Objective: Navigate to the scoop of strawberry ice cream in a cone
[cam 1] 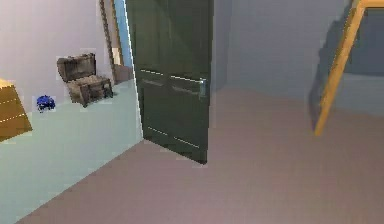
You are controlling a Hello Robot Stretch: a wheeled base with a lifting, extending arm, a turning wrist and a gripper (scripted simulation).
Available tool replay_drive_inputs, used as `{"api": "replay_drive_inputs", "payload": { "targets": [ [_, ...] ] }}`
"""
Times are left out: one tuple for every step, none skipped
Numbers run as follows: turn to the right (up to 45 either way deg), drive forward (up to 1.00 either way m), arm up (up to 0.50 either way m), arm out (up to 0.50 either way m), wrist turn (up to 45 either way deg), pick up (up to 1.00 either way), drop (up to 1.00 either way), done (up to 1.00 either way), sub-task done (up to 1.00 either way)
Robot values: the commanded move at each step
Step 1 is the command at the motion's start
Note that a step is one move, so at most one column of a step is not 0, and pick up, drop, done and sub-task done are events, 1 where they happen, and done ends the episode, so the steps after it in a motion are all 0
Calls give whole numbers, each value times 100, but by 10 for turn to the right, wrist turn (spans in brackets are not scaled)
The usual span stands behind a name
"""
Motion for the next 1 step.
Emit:
{"api": "replay_drive_inputs", "payload": {
  "targets": [
    [-330,0,0,0,0,0,0,0,0]
  ]
}}
